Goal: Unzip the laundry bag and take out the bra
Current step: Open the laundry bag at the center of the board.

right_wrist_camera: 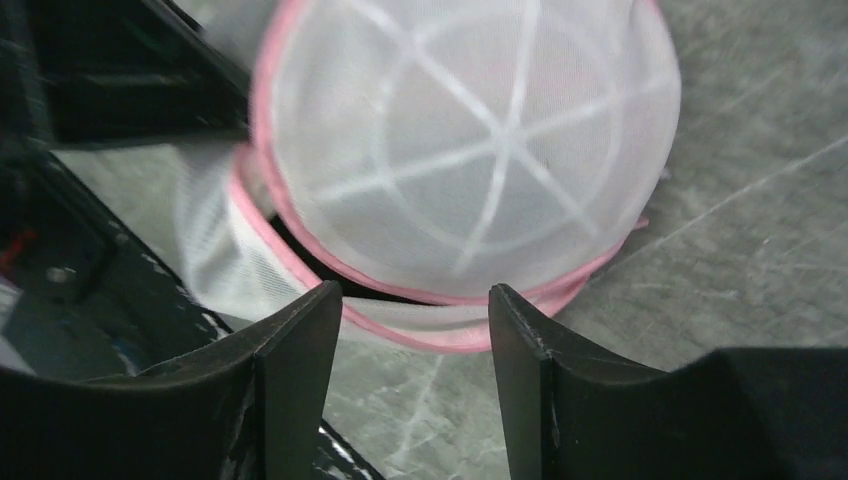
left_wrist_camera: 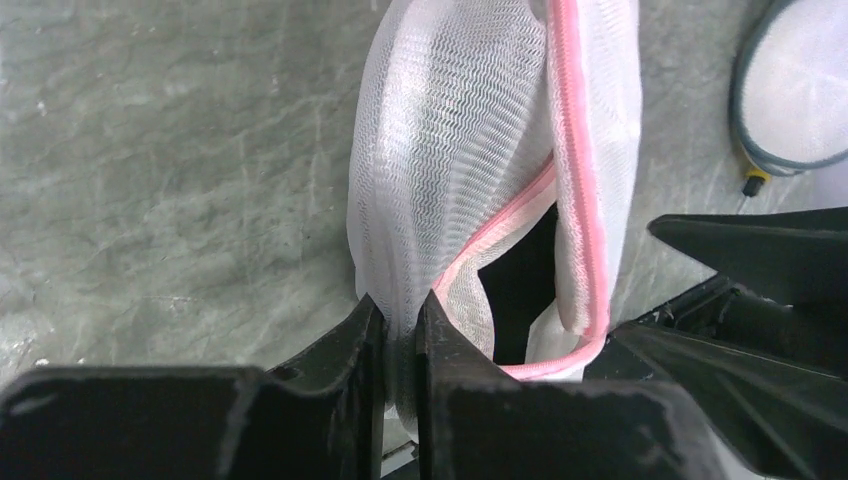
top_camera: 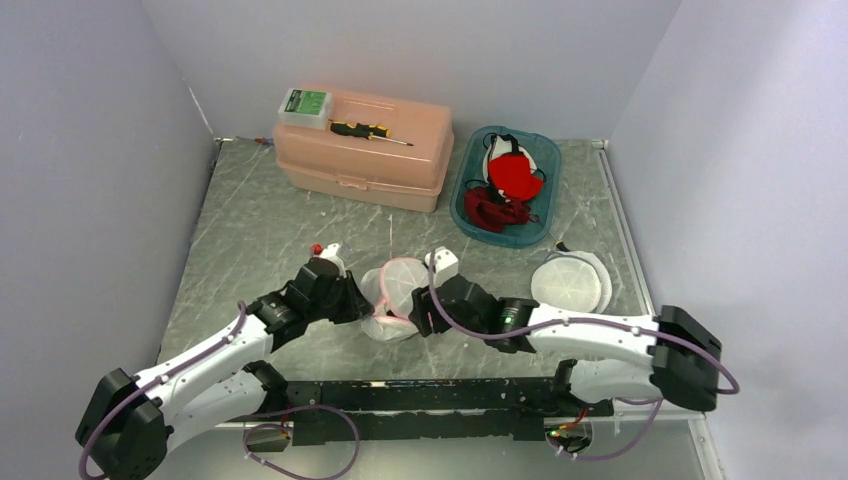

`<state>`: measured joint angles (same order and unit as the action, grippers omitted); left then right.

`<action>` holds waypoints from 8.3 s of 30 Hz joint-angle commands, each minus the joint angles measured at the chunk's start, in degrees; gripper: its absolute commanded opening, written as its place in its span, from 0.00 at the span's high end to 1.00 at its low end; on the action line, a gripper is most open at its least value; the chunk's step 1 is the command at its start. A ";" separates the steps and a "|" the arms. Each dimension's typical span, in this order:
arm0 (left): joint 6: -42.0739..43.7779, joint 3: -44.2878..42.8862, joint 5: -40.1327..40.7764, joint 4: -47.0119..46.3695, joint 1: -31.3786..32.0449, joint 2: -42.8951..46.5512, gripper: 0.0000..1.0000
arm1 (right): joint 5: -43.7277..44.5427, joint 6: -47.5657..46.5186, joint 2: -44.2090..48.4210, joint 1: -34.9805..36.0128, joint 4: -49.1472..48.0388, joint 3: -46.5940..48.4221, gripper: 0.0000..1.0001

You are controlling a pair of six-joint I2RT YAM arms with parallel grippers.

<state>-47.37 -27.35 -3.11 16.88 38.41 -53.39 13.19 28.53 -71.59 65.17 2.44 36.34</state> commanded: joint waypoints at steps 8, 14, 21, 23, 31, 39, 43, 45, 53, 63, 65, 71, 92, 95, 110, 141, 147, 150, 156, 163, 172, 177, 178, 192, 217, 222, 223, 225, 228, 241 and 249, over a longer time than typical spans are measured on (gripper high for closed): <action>-0.34 0.88 -4.72 -6.77 -0.19 4.00 0.97 | 8.78 -4.99 3.02 2.66 3.87 11.29 0.31; -0.16 -0.17 -4.63 -6.34 -0.09 3.06 0.97 | 17.34 -6.56 -6.63 6.16 11.80 21.58 0.30; -1.07 0.75 -4.18 -7.45 -0.09 2.81 0.97 | 29.30 -4.92 -17.63 9.49 23.99 32.96 0.31; -1.19 0.88 -4.13 -7.65 -0.01 2.64 0.97 | 30.80 -4.56 -19.99 9.73 26.17 34.96 0.32; -0.97 1.20 -3.38 -7.27 -0.01 3.48 0.97 | 34.76 -3.19 -22.02 9.51 30.21 35.72 0.64; -1.87 2.54 -3.30 -9.44 -0.01 3.74 0.97 | 32.10 -0.47 -11.57 5.13 27.44 26.71 1.00; -2.07 2.51 -2.99 -8.40 -0.01 3.86 0.92 | 23.82 -2.06 1.03 1.45 18.55 14.47 1.00; -1.91 1.81 -2.41 -5.61 -0.07 5.20 0.69 | 20.52 -4.08 7.80 0.53 14.25 9.13 1.00; 1.73 -6.42 5.31 12.00 -0.09 15.02 0.15 | 10.65 -10.49 25.20 -1.00 7.01 -0.09 1.00; 10.51 -17.06 -2.69 12.99 -0.11 2.79 0.19 | 8.38 -13.11 28.73 -0.98 7.71 -0.02 1.00; 12.68 -18.93 -2.15 15.35 -0.09 -2.19 0.19 | 8.65 -13.02 28.30 -0.99 7.92 -0.40 1.00; 17.41 -21.14 -1.23 18.50 -0.09 -11.45 0.19 | 9.96 -12.00 30.80 -0.97 8.77 -3.01 1.00; 18.42 -22.39 2.48 18.01 -1.85 -18.53 0.20 | 12.48 -10.18 40.55 -0.93 9.01 -5.84 1.00; 18.22 -21.67 -0.20 16.16 -1.86 -19.38 0.28 | 12.73 -10.00 40.99 -0.95 8.58 -5.93 1.00; 14.53 -19.78 -3.96 11.32 -1.87 -14.66 0.97 | 16.77 -8.55 43.29 -0.96 4.30 -5.07 1.00; 0.13 -7.21 -7.13 -5.77 -1.74 -2.27 0.06 | 23.09 -10.53 38.07 -3.98 11.38 4.31 1.00; -12.01 -6.61 -0.92 -18.15 6.20 -10.37 0.06 | 26.23 -9.96 37.94 -4.06 12.47 4.30 1.00; -17.07 -9.37 2.74 -17.83 9.64 -14.40 0.13 | 26.28 -10.07 37.78 -4.12 12.50 4.18 1.00; -18.09 -16.57 2.96 -13.72 9.77 -23.37 0.28 | 25.34 -10.40 38.01 -4.35 12.54 3.96 1.00; -13.87 -24.84 3.03 -8.96 10.91 -30.35 0.26 | 24.01 -9.52 38.80 -4.29 12.72 2.50 1.00; -10.99 -30.34 3.74 -4.45 11.83 -37.47 0.37 | 23.43 -8.79 38.99 -4.38 12.52 1.58 1.00; -9.64 -32.29 3.64 -3.66 12.01 -40.46 0.49 | 23.59 -8.86 39.37 -4.38 12.75 1.78 1.00; -9.55 -32.40 3.64 -3.77 11.99 -40.60 0.52 | 23.57 -8.79 39.48 -4.42 12.94 1.75 1.00; -3.79 -35.90 11.84 8.14 12.28 -27.67 0.97 | 26.27 -12.09 38.41 -4.35 11.29 5.49 1.00; -2.45 -28.12 24.47 21.41 12.17 -17.25 0.97 | 30.65 -16.41 27.57 -3.68 16.66 19.31 1.00; -3.03 -24.24 24.00 20.02 12.18 -16.39 0.97 | 32.00 -12.68 29.61 -2.94 18.55 13.64 1.00; -3.16 -22.86 23.17 18.69 12.16 -15.96 0.97 | 32.44 -10.97 30.60 -2.86 19.91 11.94 1.00; -3.07 -20.01 20.80 15.46 12.13 -14.59 0.97 | 33.22 -6.84 33.12 -2.85 22.13 8.50 1.00; -2.99 -16.20 18.47 10.66 12.19 -12.43 0.97 | 33.93 -1.54 36.26 -2.85 25.90 5.53 1.00; -2.22 -17.34 16.39 7.52 12.20 -16.40 0.97 | 36.08 6.34 37.09 -2.90 34.17 5.45 0.42; -4.41 -16.22 17.48 7.83 12.19 -13.51 0.97 | 10.66 -10.40 31.18 -2.84 19.05 10.51 0.41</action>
<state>-49.69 -42.57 13.82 26.00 50.43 -69.36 40.05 26.76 -35.40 62.08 32.64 43.53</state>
